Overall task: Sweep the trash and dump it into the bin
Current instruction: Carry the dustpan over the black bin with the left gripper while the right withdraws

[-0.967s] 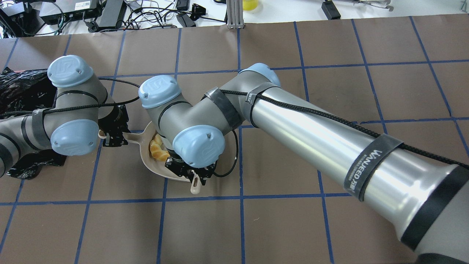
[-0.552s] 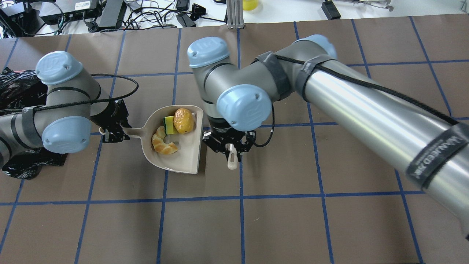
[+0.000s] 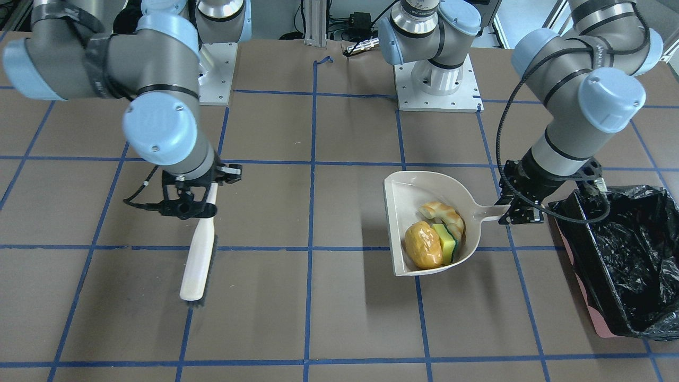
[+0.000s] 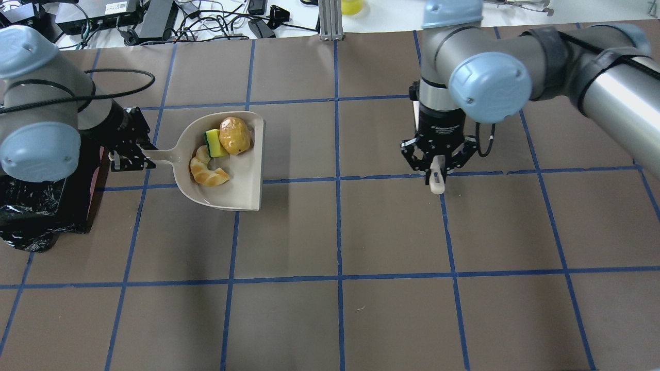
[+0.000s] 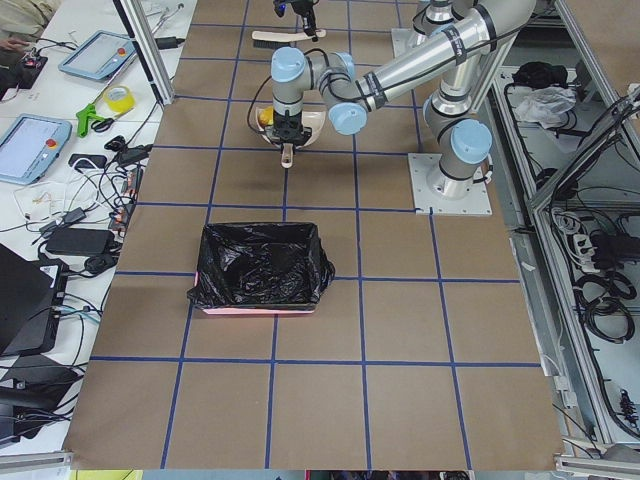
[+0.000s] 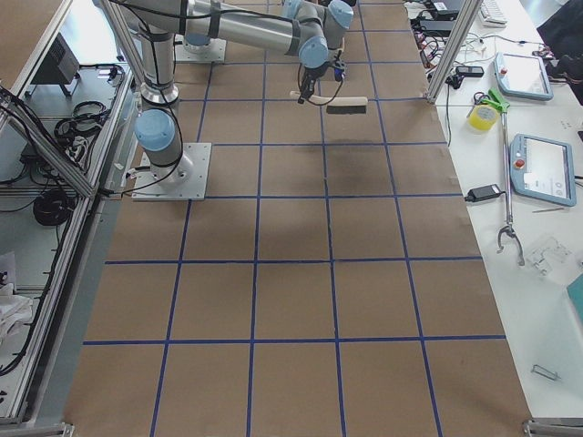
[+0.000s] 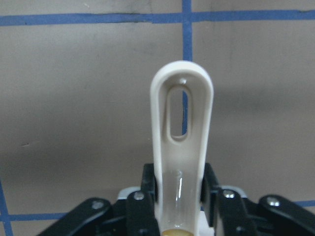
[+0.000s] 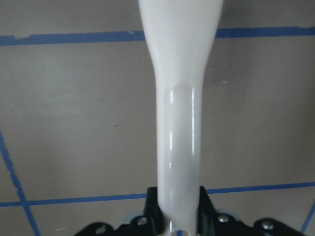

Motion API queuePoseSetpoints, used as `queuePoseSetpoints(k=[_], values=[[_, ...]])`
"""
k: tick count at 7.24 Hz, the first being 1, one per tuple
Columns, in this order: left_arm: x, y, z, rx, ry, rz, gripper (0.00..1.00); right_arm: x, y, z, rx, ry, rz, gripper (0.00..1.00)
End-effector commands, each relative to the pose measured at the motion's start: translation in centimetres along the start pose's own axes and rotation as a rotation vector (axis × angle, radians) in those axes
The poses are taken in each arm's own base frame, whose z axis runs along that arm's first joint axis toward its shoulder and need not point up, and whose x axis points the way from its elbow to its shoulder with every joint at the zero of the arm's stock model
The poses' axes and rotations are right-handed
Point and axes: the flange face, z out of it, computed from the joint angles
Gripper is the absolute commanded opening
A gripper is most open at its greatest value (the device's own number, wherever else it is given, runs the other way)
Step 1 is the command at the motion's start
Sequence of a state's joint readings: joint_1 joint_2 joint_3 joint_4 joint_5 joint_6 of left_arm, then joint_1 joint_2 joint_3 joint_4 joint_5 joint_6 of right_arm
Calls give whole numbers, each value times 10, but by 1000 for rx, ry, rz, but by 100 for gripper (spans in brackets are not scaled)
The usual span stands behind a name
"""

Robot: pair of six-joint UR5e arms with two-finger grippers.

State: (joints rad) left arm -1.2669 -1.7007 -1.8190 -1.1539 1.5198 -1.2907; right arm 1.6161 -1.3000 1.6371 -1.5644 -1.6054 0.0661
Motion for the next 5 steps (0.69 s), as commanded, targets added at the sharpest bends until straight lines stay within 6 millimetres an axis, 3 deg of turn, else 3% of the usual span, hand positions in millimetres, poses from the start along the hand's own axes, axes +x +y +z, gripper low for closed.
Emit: queuePoseSetpoints(k=[1, 3, 4, 5], values=[[31, -46, -64, -8, -25, 30, 0, 103, -31, 6, 0, -33, -8, 0], [38, -99, -77, -12, -39, 75, 0, 174, -72, 35, 42, 9, -9, 0], [37, -134, -73, -8, -42, 127, 0, 197, -79, 42, 36, 1, -26, 0], [37, -166, -73, -2, -39, 152, 0, 204, -91, 51, 57, 16, -61, 0]])
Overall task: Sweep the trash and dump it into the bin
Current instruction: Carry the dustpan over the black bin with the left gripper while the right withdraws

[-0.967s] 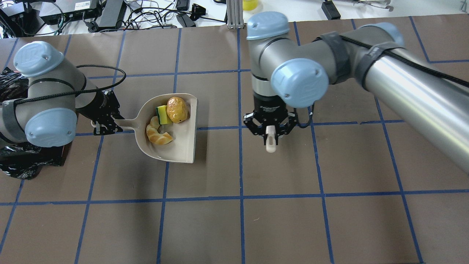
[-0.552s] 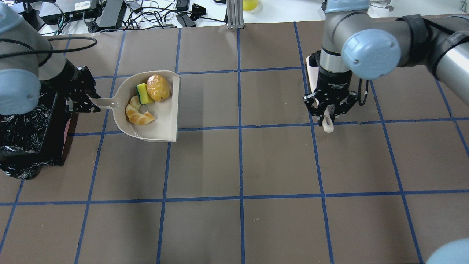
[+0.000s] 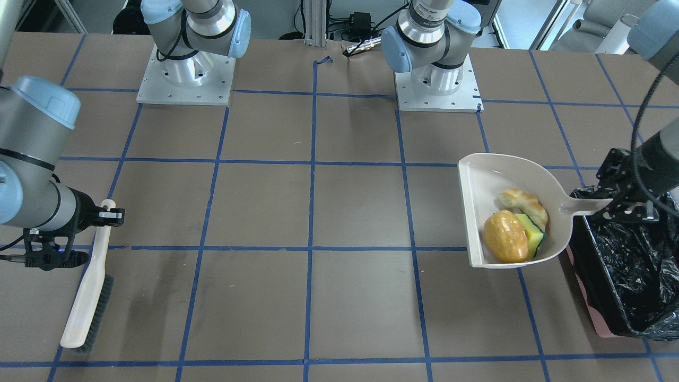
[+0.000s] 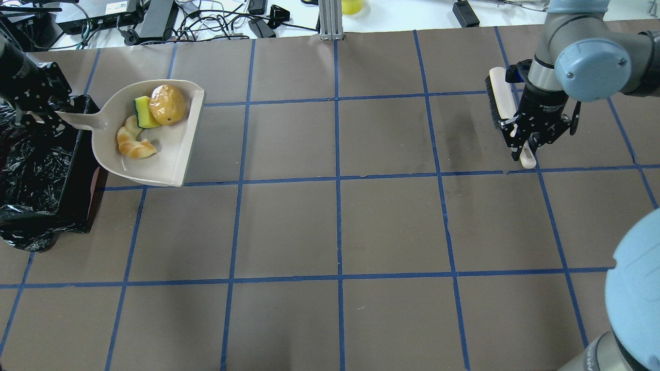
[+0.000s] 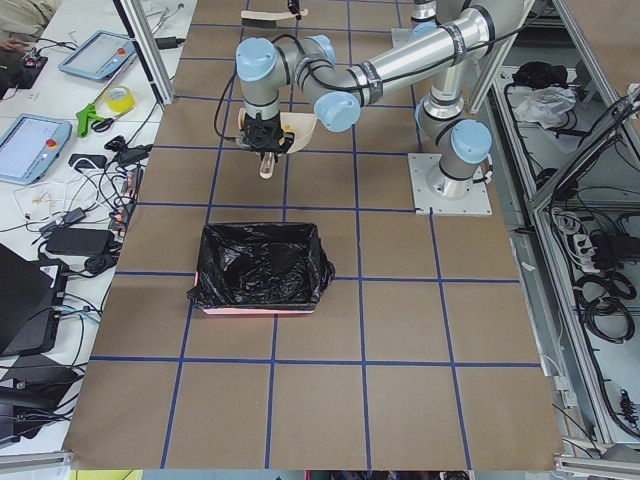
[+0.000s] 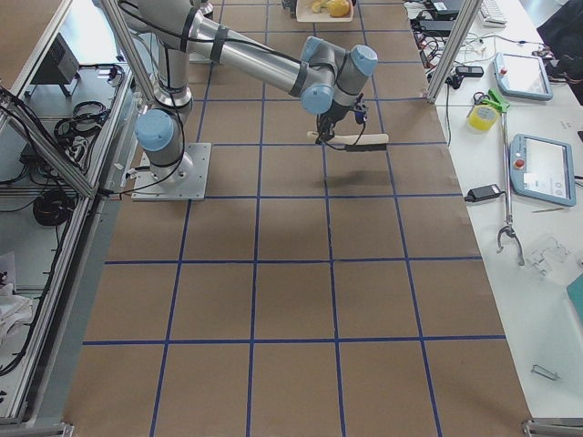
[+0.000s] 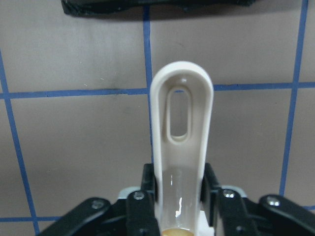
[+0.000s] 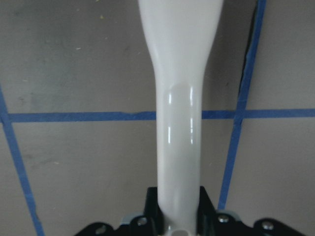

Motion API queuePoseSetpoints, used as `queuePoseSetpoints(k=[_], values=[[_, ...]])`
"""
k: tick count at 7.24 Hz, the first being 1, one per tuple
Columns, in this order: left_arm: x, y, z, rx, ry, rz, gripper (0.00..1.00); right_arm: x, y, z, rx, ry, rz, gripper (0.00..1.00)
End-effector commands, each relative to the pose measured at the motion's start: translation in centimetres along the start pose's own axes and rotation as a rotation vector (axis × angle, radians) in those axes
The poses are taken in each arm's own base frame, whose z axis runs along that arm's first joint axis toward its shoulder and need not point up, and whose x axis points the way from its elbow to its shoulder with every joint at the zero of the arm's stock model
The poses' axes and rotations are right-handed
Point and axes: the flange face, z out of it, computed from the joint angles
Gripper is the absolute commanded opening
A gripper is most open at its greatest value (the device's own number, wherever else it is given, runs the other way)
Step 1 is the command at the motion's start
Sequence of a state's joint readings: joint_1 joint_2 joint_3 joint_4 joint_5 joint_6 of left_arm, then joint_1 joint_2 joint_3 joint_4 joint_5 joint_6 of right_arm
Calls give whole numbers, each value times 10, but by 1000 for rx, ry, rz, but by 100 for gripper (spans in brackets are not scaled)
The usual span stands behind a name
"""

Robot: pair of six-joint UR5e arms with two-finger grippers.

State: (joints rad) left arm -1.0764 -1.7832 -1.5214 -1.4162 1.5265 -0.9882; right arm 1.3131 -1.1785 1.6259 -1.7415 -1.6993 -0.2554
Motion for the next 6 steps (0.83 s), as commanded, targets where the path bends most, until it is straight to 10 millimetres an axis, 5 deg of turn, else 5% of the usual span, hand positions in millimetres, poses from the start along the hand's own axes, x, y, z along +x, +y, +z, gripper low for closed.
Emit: queuePoseSetpoints(k=[1, 2, 4, 6], values=[[-1, -61, -5, 51, -27, 56, 0, 31, -13, 21, -5, 28, -41, 0], [8, -78, -12, 90, -34, 154, 0, 35, -11, 26, -19, 28, -43, 0], [1, -151, -20, 128, -49, 209, 0, 47, -8, 31, -29, 20, -29, 0], [4, -187, -23, 169, -68, 312, 0, 50, -3, 40, -46, 11, -22, 0]])
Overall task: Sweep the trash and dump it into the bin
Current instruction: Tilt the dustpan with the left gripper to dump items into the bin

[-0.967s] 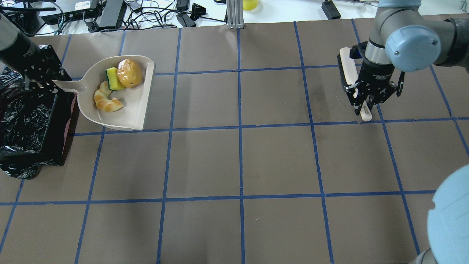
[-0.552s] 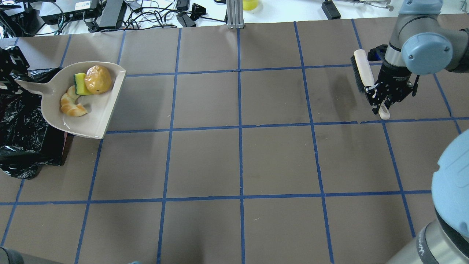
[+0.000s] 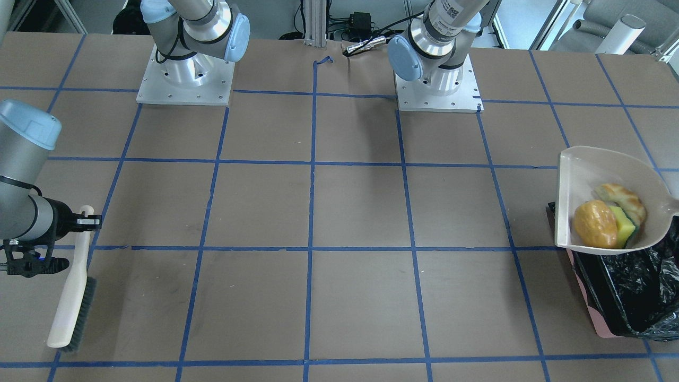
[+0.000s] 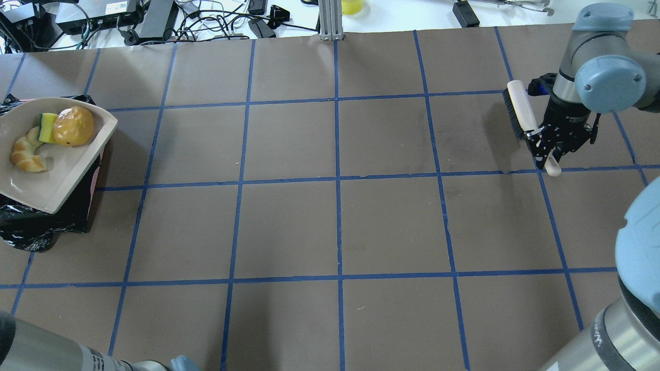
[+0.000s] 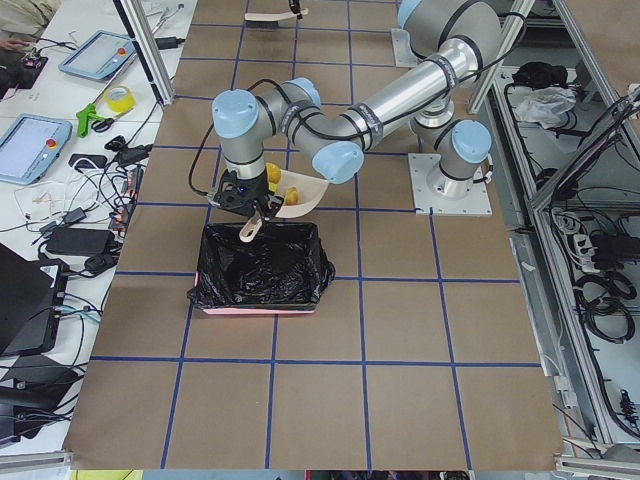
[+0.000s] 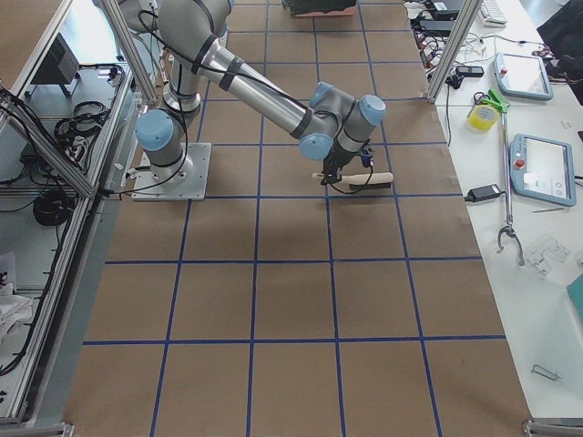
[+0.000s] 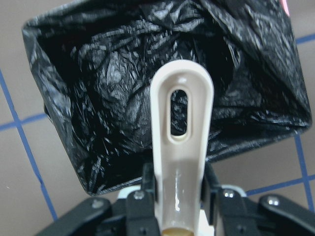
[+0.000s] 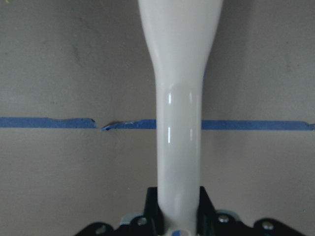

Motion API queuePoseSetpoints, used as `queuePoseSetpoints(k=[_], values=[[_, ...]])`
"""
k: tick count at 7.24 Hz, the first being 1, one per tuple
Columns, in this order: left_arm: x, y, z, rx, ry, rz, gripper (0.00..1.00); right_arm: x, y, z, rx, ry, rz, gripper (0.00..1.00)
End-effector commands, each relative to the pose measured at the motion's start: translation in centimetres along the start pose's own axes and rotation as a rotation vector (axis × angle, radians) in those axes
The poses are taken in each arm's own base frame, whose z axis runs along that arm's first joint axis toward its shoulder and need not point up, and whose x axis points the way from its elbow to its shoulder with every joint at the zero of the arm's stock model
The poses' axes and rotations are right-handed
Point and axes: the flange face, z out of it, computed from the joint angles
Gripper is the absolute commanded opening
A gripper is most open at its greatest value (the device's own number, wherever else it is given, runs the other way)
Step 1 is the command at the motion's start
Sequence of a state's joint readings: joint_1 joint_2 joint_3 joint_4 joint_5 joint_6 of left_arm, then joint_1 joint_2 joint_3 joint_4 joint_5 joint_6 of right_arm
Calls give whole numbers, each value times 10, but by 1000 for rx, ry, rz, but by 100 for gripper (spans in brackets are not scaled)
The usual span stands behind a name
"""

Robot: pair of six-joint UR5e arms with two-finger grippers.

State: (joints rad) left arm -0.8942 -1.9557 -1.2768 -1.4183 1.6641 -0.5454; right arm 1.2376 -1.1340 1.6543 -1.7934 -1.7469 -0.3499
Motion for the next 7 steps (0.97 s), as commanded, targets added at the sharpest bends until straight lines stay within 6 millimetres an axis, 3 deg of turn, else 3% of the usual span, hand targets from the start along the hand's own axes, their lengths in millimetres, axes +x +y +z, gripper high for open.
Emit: queuePoseSetpoints(k=[1, 4, 6, 7], values=[[-7, -46, -4, 57, -21, 92, 0, 2, 3, 2, -5, -3, 6, 0], [-5, -101, 6, 116, -24, 223, 0, 4, 4, 7, -25, 23, 10, 12], [1, -121, 10, 231, -1, 334, 0, 4, 5, 9, -29, 25, 7, 14], [2, -127, 7, 285, -12, 351, 0, 4, 4, 10, -30, 25, -2, 29]])
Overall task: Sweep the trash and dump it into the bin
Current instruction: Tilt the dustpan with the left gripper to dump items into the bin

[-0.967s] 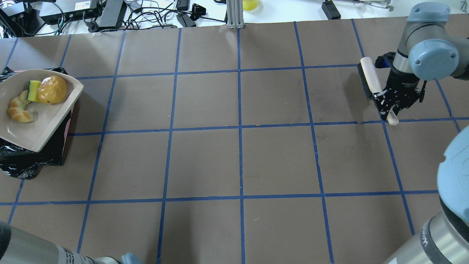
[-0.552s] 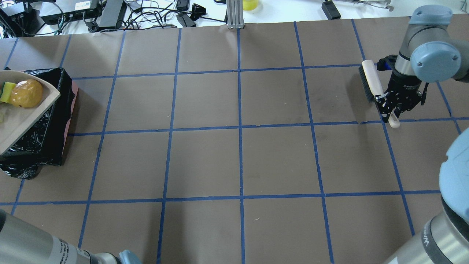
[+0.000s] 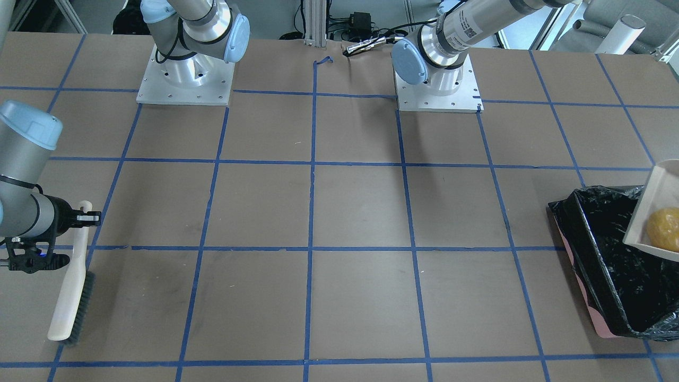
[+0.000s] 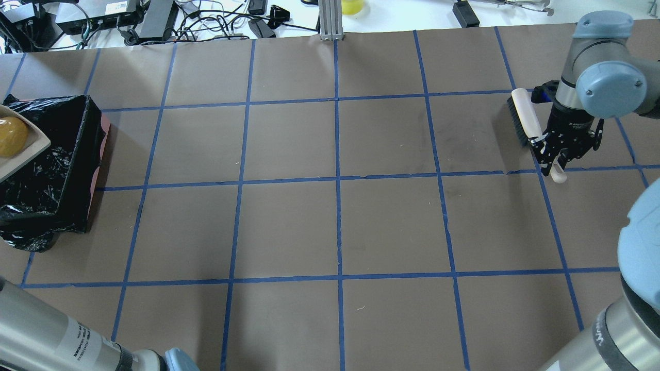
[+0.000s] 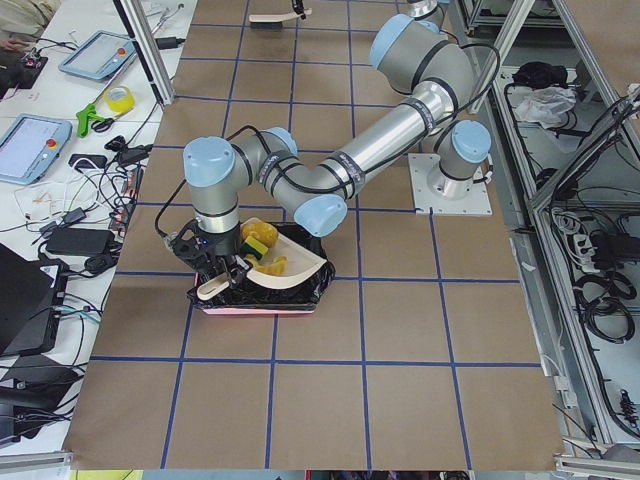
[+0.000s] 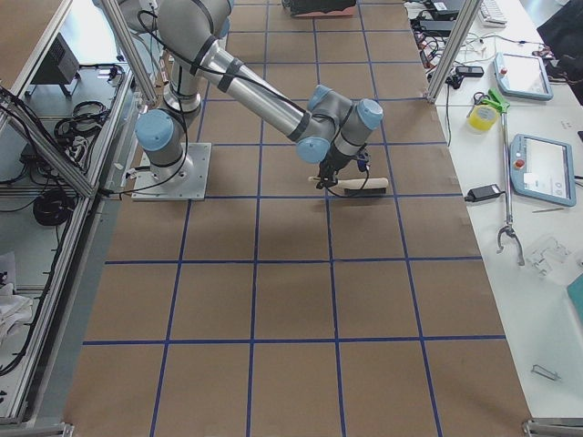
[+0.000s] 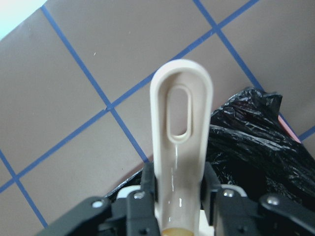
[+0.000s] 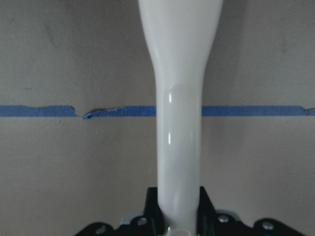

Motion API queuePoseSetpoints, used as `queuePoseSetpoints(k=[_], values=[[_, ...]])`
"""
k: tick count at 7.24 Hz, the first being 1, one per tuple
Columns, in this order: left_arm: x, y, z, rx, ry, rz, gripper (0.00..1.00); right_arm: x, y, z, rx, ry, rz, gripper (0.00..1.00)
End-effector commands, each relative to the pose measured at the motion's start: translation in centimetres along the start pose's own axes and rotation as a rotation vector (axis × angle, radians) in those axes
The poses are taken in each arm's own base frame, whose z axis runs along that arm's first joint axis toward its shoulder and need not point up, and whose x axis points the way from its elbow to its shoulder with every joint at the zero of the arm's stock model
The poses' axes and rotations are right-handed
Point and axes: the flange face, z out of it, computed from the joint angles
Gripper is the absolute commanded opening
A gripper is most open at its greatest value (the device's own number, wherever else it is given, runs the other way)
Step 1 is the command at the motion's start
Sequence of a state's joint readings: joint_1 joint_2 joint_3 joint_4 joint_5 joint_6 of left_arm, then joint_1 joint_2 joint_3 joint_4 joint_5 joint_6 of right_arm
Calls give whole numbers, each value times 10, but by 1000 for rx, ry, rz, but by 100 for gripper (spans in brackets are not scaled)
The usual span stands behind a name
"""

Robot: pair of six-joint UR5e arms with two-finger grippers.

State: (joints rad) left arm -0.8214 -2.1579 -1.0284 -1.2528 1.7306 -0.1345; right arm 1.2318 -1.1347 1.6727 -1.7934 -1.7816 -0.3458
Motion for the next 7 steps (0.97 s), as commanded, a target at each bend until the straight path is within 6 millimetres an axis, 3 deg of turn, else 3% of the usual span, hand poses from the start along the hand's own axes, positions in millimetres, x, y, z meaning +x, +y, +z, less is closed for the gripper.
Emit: queuePoseSetpoints(k=[1, 2, 3, 6, 7], values=[[3, -12, -7, 100, -19, 42, 0, 0, -1, 0, 3, 2, -3, 65], [5, -16, -11, 141, -12, 40, 0, 0, -1, 0, 8, 4, 1, 85], [12, -14, -15, 154, -8, 44, 0, 1, -1, -2, 10, 5, 6, 92], [78, 11, -54, 264, -53, 106, 0, 2, 1, -11, 23, 11, 12, 99], [82, 11, -61, 297, -45, 106, 0, 2, 8, -30, 55, 20, 16, 99]])
